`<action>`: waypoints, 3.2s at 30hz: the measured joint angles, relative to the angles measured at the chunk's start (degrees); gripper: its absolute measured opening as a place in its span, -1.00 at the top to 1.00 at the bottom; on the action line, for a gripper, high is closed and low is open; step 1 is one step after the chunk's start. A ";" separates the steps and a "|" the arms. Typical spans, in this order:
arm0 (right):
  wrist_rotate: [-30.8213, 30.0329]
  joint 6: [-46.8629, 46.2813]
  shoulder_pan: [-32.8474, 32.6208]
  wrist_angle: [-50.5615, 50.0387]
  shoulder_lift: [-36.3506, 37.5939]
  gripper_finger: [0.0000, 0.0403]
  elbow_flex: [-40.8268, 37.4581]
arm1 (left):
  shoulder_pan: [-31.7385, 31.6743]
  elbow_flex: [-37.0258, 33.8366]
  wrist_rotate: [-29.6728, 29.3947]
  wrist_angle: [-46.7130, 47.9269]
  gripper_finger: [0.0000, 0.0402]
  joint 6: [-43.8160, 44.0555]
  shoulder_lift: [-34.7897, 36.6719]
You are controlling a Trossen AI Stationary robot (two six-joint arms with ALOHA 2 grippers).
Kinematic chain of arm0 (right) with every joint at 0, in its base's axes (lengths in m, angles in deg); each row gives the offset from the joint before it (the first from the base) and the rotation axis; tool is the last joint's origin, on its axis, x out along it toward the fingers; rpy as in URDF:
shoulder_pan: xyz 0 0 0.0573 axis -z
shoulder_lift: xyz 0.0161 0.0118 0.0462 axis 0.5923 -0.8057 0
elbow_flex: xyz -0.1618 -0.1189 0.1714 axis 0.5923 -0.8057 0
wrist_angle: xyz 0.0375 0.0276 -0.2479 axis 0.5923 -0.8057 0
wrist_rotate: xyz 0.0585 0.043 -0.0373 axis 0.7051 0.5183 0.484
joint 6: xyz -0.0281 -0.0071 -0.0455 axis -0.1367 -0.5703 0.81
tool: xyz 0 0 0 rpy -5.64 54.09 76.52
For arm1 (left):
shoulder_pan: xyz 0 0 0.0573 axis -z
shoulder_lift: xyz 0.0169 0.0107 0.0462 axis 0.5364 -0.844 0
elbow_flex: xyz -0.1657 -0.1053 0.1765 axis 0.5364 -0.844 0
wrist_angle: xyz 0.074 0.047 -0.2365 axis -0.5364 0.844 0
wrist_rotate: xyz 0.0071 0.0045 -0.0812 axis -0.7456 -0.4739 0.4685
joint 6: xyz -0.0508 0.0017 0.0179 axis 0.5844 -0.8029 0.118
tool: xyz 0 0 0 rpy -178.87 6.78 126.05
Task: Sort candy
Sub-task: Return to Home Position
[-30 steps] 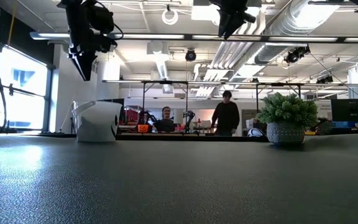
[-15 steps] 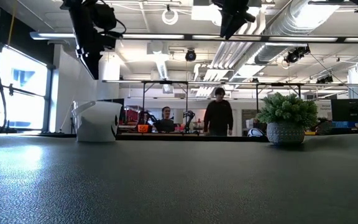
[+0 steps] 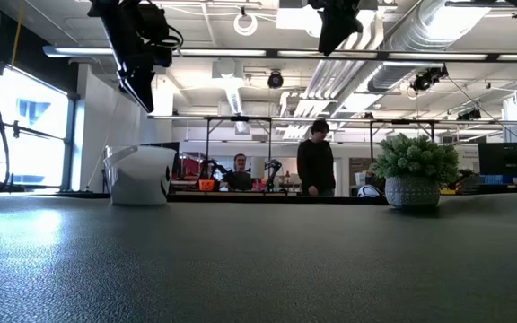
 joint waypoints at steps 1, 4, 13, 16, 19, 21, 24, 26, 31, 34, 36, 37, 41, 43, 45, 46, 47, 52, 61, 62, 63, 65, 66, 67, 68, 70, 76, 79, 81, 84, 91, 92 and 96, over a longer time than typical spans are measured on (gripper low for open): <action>0.90 1.51 0.16 0.00 0.00 0.38 0.01 | 0.00 0.00 0.01 -0.50 0.44 0.48 0.00; 4.11 5.10 1.36 0.02 0.00 0.38 0.00 | 0.02 0.00 0.01 -2.41 0.44 2.01 0.00; 13.75 10.16 7.34 -0.05 0.00 0.38 0.00 | 0.52 0.00 -0.09 -6.87 0.44 6.74 0.00; 13.73 10.19 9.28 -2.58 0.13 0.38 0.02 | 0.55 0.00 -0.25 -6.77 0.44 8.38 0.22; 14.30 10.41 10.94 -4.53 0.78 0.38 -0.33 | 0.55 -0.02 -0.42 -6.82 0.44 9.11 0.23; 15.95 11.02 12.02 -3.42 2.28 0.38 -2.57 | 0.55 0.00 -0.49 -6.98 0.44 9.27 0.22; 19.56 12.49 13.66 0.58 6.10 0.38 -9.25 | 0.55 0.00 -0.52 -7.03 0.44 9.65 0.22; 21.21 12.74 14.58 4.54 9.37 0.38 -15.02 | 0.55 0.00 -0.56 -7.05 0.44 10.10 0.22; 21.60 12.00 15.91 13.86 17.95 0.38 -29.24 | 0.55 0.00 -0.56 -9.04 0.44 12.46 0.22; 21.51 10.02 16.51 19.61 22.59 0.38 -36.63 | 0.55 0.00 -0.34 -13.17 0.44 14.12 0.22; 20.27 9.01 16.88 22.49 25.27 0.38 -40.70 | 0.55 0.00 0.11 -16.31 0.44 14.12 0.22; 19.42 8.58 17.13 23.84 26.44 0.38 -42.51 | 0.55 0.00 0.47 -17.93 0.44 13.88 0.22; 17.00 7.35 18.16 27.95 30.29 0.38 -48.10 | 0.55 0.00 1.87 -25.22 0.44 12.26 0.22; 16.80 6.34 18.47 30.37 31.79 0.38 -50.50 | 0.55 0.00 2.00 -28.34 0.44 12.20 0.22; 16.53 5.48 18.68 33.06 33.27 0.38 -53.73 | 0.55 0.00 2.00 -31.28 0.44 12.20 0.22; 16.47 5.08 18.82 34.71 34.06 0.38 -55.65 | 0.55 0.00 2.01 -32.55 0.44 12.20 0.22; 16.53 4.63 18.94 36.80 34.91 0.38 -57.80 | 0.55 0.00 2.02 -33.74 0.44 12.20 0.22; 19.27 0.80 19.88 48.06 38.72 0.38 -67.55 | 0.51 0.00 2.11 -37.65 0.44 12.13 0.22; 20.40 -3.38 19.89 66.40 44.67 0.38 -78.97 | 0.46 0.00 2.15 -42.45 0.44 9.58 0.20; 20.43 -4.05 19.89 68.39 45.26 0.38 -80.29 | 0.46 0.00 2.17 -43.19 0.44 9.58 0.20; 20.43 -4.59 19.89 70.58 45.85 0.38 -81.78 | 0.46 0.00 2.23 -43.91 0.44 9.58 0.20; 20.47 -6.36 19.87 75.74 46.81 0.38 -84.97 | 0.48 0.00 2.29 -45.09 0.44 9.58 0.20; 20.46 -7.21 19.80 78.47 47.19 0.38 -86.52 | 0.48 0.00 2.33 -45.79 0.44 9.58 0.20; 20.45 -8.16 19.71 80.98 47.49 0.38 -88.06 | 0.48 0.00 2.37 -46.51 0.44 9.58 0.20; 20.43 -8.71 19.50 83.19 47.77 0.38 -89.54 | 0.48 0.00 2.37 -47.17 0.44 9.55 0.20; 20.45 -9.22 19.02 86.81 48.06 0.38 -92.28 | 0.48 0.00 2.37 -48.04 0.44 9.56 0.30; 21.46 -11.70 17.86 97.12 48.09 0.38 -99.52 | 0.55 -0.02 2.81 -50.76 0.44 9.58 0.33; 21.91 -14.34 17.88 104.43 48.09 0.38 -103.15 | 0.55 0.00 2.81 -50.79 0.44 9.56 0.33; 22.04 -16.24 17.88 109.22 48.09 0.38 -105.22 | 0.55 0.00 2.81 -50.79 0.44 9.58 0.33; 22.05 -18.73 17.88 112.83 48.09 0.38 -107.83 | 0.55 0.00 2.81 -50.80 0.44 9.58 0.33; 22.00 -20.75 17.88 112.77 48.06 0.38 -110.99 | 0.55 0.00 3.12 -50.53 0.44 9.56 0.33; 21.98 -20.71 17.88 112.75 48.06 0.38 -111.13 | 0.55 0.00 3.21 -50.35 0.44 9.52 0.35; 21.98 -20.68 17.88 109.46 48.06 0.38 -111.40 | 0.55 0.00 3.24 -49.57 0.44 9.16 0.37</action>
